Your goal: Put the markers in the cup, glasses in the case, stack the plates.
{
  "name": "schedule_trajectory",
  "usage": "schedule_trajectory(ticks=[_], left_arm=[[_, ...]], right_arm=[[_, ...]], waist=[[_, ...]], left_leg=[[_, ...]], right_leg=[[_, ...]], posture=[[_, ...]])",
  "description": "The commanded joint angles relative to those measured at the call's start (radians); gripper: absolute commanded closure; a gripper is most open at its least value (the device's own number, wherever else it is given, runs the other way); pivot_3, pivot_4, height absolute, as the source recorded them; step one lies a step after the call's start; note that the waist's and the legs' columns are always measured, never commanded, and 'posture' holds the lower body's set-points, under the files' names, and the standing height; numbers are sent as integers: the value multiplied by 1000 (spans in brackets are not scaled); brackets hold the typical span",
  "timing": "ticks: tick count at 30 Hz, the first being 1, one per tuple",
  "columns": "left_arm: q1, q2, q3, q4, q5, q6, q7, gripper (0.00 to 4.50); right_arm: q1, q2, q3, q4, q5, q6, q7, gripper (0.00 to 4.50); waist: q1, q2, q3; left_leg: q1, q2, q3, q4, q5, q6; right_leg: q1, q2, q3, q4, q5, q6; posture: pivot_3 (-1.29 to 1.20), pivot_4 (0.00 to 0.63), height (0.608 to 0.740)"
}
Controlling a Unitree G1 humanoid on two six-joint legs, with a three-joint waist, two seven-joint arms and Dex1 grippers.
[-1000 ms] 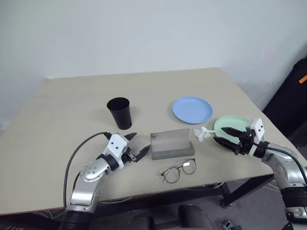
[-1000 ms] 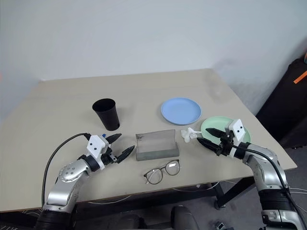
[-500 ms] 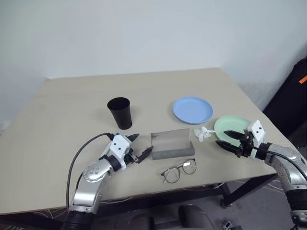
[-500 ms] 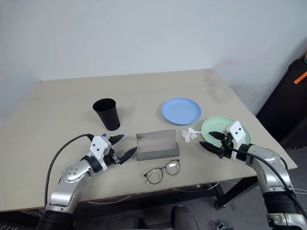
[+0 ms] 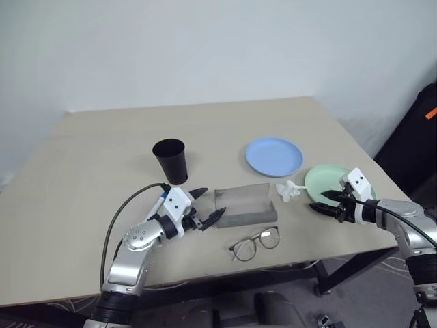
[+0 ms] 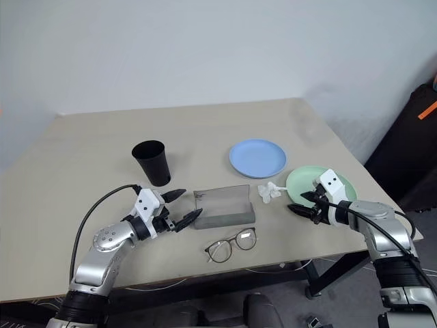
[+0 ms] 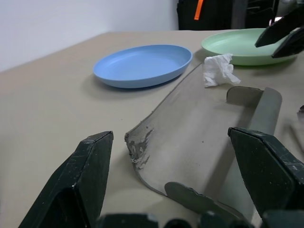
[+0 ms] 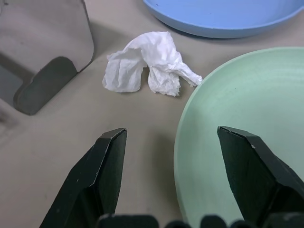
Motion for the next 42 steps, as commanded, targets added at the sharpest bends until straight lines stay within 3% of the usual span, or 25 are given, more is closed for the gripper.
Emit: schedule_trajectory(ticks=[1,18,31,33,37,42], left_arm=[[-20,1,0,-28,-15,-6,-6,391],[-2,2,2,-39,-10,-7,2,391],[-1,4,2,-34,-13,-7,-5,391],[2,6,4,-37,-13,-6,-4,391],[8,8,7,-40,-13,-5,-2,391],[13,9,8,-42,-11,-5,4,391]], right_arm=[[-26,-8,1,-2,-13,22,-15,1189],[-49,9,44,26,-72,26,-47,1189],[-10,27,45,-21,-102,-192,-57,1189],[-4,35,42,-16,-109,-219,-70,1189],[-3,45,39,-13,-98,-211,-61,1189],[-2,47,47,-7,-109,-219,-57,1189]], waist=[[0,0,0],[0,0,0],[0,0,0],[-3,2,1],[4,6,2],[39,8,2]], left_leg=[[0,0,0,0,0,0],[0,0,0,0,0,0],[-1,0,-1,0,0,0],[-3,-4,-18,0,0,0],[2,-19,-62,2,5,5],[-4,-18,-51,4,4,3]], right_leg=[[0,0,0,0,0,0],[0,0,1,0,0,0],[1,0,0,0,0,0],[10,-4,-9,-2,0,0],[29,-33,-56,-1,-6,3],[20,-33,-49,-1,-6,3]], posture=[[0,0,740],[0,0,740],[0,0,740],[0,0,740],[0,0,740],[0,0,740]])
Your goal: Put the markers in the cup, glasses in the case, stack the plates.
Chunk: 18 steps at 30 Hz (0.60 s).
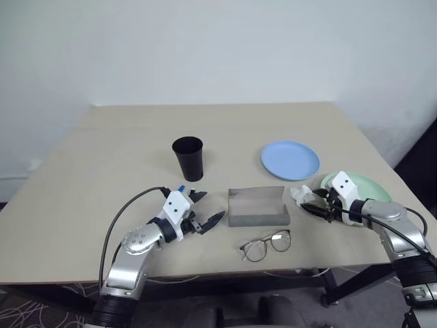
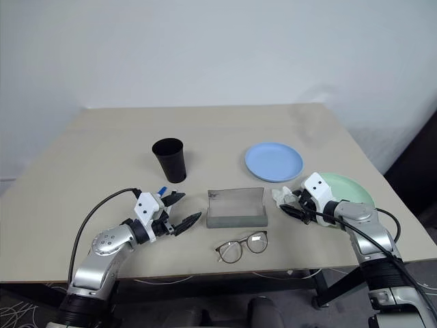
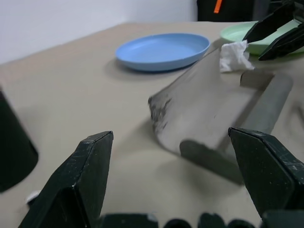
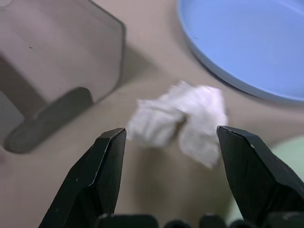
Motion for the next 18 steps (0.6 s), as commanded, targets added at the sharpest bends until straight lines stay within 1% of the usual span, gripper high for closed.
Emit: schedule_trajectory(ticks=[1,7,12,18], left_arm=[[-14,3,7,-36,-12,-7,3,391],[-13,2,8,-34,-11,-10,5,391],[-14,3,9,-31,-11,-12,5,391],[-22,-1,3,-20,-8,-16,2,391]], right_arm=[[-7,-10,-22,-19,2,-16,3,1189],[-15,-20,-55,4,4,2,-22,1189],[-7,-61,-81,9,-1,45,-25,1189],[13,-82,-51,-9,-4,124,-3,1189]], waist=[[4,0,0],[5,0,0],[5,0,0],[11,0,0]], left_leg=[[0,0,1,0,0,0],[-2,1,3,-1,0,0],[-2,1,4,-1,0,0],[-2,1,4,-1,0,0]], right_leg=[[-1,0,1,0,0,0],[-4,1,1,1,0,0],[-5,1,1,0,0,0],[-5,1,1,0,0,0]], posture=[[0,0,740],[0,0,740],[0,0,740],[0,0,740]])
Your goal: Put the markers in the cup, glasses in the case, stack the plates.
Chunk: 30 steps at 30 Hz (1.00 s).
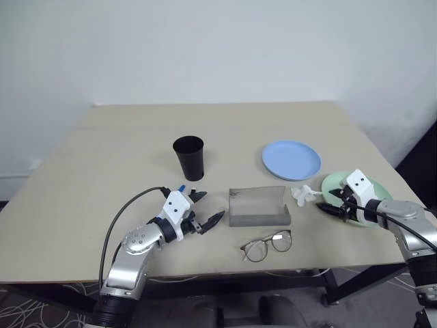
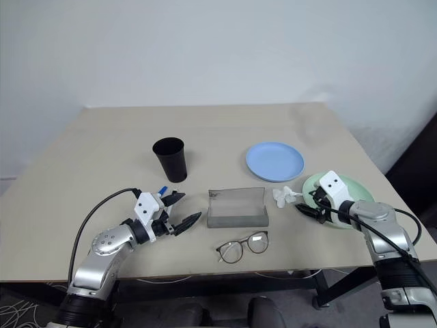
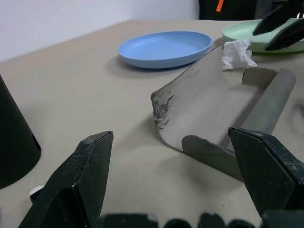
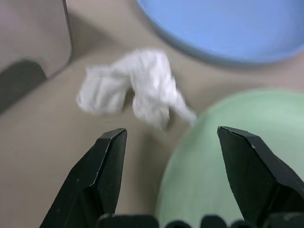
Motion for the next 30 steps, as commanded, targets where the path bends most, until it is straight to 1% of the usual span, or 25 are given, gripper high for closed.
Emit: schedule_trajectory(ticks=[1,6,7,9,11,15,17,23,25,28,30], left_arm=[[-24,-2,2,-18,-8,-15,0,391],[-27,0,5,-18,-8,-16,-1,391],[-24,2,6,-19,-8,-16,0,363],[-20,3,8,-22,-7,-16,1,357],[-17,3,8,-24,-7,-16,2,357],[-18,1,5,-24,-4,-16,5,357],[-21,-1,3,-23,-4,-15,5,357],[-29,-3,0,-15,-1,-18,4,357],[-31,-5,-1,-13,0,-19,4,357],[-34,-7,-3,-9,1,-22,5,357],[-36,-8,-4,-7,2,-23,6,357]], right_arm=[[-10,-7,8,-28,-7,43,-1,1189],[-32,12,20,-15,-18,124,-43,1189],[-34,15,19,-14,-16,131,-45,1372],[-38,17,18,-15,-16,139,-46,1795],[-40,18,18,-18,-14,145,-47,2399],[-50,21,20,-15,-22,146,-61,3843],[-59,23,21,-6,-32,142,-71,4431],[-123,31,10,74,-73,101,-128,4431],[-151,25,12,106,-86,78,-142,4431],[-192,13,17,156,-109,32,-156,4431],[-220,9,17,186,-124,-8,-162,4431]], waist=[[0,0,0],[1,0,0],[1,0,0],[1,0,0],[1,0,0],[0,0,0],[-3,-3,-1],[-8,-3,0],[-8,0,0],[-7,3,0],[-7,3,0]], left_leg=[[0,0,0,0,0,0],[0,0,1,0,0,0],[0,0,1,1,0,0],[0,1,1,1,0,0],[0,1,1,1,0,0],[0,0,1,0,0,0],[1,1,2,0,0,0],[2,6,11,1,0,0],[1,10,16,1,0,0],[-1,19,23,1,0,-1],[-1,20,25,1,0,-1]], right_leg=[[0,0,0,0,0,0],[0,0,0,0,0,0],[0,0,0,0,0,0],[0,0,0,0,0,0],[0,0,0,0,0,0],[0,0,0,0,0,0],[0,0,0,0,0,0],[0,-1,-2,-3,0,0],[-1,-1,-2,-5,0,0],[-2,-1,-10,-16,0,0],[-3,-1,-11,-17,1,0]], posture=[[0,0,740],[0,0,740],[0,0,740],[0,0,740],[0,0,740],[0,0,740],[0,0,740],[0,0,740],[0,0,740],[0,0,740],[0,0,740]])
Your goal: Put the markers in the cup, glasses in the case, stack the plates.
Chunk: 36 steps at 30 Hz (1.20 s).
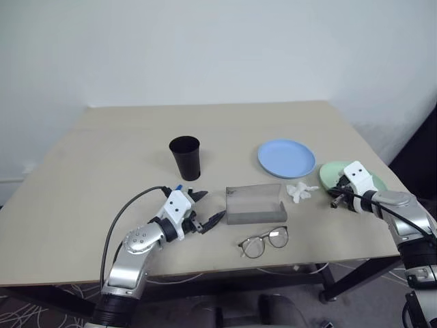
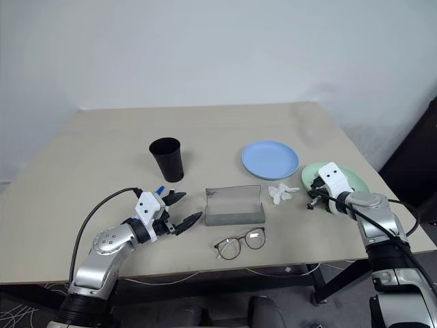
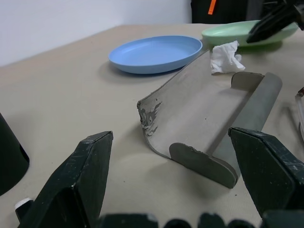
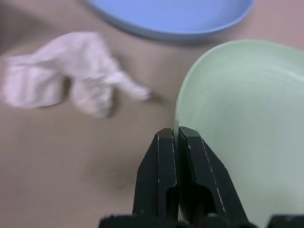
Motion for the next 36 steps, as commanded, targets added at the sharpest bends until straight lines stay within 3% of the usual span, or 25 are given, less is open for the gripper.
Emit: schedule_trajectory(ticks=[1,11,22,30,33,36], left_arm=[[-29,-3,1,-11,-2,-22,4,357],[-64,-13,20,27,-13,-31,14,357],[-97,-27,26,50,-16,-40,18,357],[-75,-23,37,29,-13,-43,34,357],[-70,-22,37,23,-14,-42,39,357],[-69,-20,37,21,-14,-42,42,357]], right_arm=[[-58,-29,-14,33,-41,-68,-29,4431],[-233,27,34,134,-66,-351,48,4431],[-563,219,126,638,-134,-613,162,4431],[-634,286,128,812,-172,-668,161,4431],[-645,294,116,833,-170,-671,156,3793],[-647,294,116,836,-177,-691,143,2727]], waist=[[0,1,0],[-17,2,0],[-19,2,0],[-21,2,-1],[-21,3,-1],[-21,3,-1]], left_leg=[[0,0,1,0,0,0],[1,-9,3,-5,-5,3],[4,-10,3,-4,-5,4],[3,-12,1,-5,-5,3],[3,-12,1,-5,-5,3],[5,-12,1,-5,-5,3]], right_leg=[[-1,0,0,0,1,-1],[-3,5,5,2,7,-6],[0,6,7,3,7,-6],[-1,5,7,4,7,-6],[-1,5,7,5,7,-6],[0,5,7,6,7,-6]], posture=[[0,0,740],[0,0,740],[0,0,740],[0,0,740],[0,0,740],[0,0,740]])
